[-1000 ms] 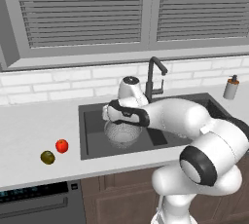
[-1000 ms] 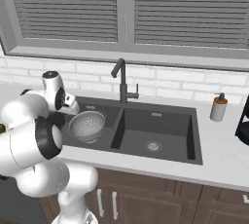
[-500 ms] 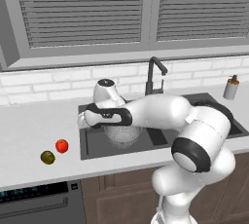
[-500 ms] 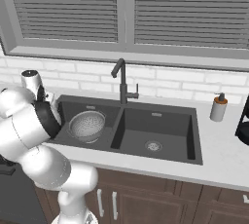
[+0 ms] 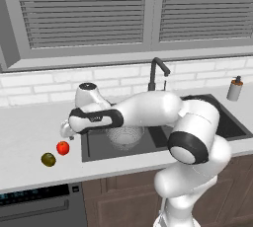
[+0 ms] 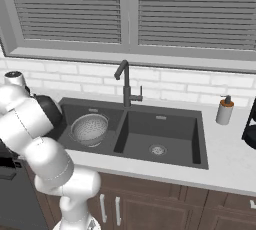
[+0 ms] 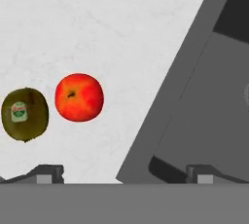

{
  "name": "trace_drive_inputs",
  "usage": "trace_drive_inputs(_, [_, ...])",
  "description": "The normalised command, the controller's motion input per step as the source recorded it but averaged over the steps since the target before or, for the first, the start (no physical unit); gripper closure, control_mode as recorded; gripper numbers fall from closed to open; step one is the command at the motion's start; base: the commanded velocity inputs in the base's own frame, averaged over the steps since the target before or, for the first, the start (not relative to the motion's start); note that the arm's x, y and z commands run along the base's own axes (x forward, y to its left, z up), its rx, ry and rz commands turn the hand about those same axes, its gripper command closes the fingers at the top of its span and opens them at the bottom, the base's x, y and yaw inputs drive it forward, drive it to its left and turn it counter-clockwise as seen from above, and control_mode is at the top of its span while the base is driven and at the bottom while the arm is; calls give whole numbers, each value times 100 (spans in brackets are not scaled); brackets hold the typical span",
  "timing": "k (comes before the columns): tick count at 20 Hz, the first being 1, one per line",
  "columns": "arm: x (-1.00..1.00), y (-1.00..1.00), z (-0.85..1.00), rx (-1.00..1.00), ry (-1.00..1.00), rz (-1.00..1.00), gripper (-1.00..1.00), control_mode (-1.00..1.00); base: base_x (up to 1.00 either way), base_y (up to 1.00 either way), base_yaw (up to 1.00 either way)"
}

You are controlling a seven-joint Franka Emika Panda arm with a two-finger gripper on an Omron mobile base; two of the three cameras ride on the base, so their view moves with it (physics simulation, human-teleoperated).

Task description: Put the colander in the sink, put the apple, kiwi in the colander, and turn on the sink faucet and pour water over the colander.

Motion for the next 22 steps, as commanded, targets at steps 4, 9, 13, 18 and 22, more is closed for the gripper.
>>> trace_drive_inputs(4, [-16,58,-16,0,0,13,-100,-100,0,0,0])
trace_drive_inputs(9, [-9,40,-1,0,0,9,-100,-100,0,0,0])
trace_drive_inputs(13, [0,21,0,0,0,4,-100,-100,0,0,0])
trace_drive_inputs(18, [6,0,-9,0,0,3,-100,-100,0,0,0])
trace_drive_inputs(22, [0,4,-23,0,0,1,-100,-100,0,0,0])
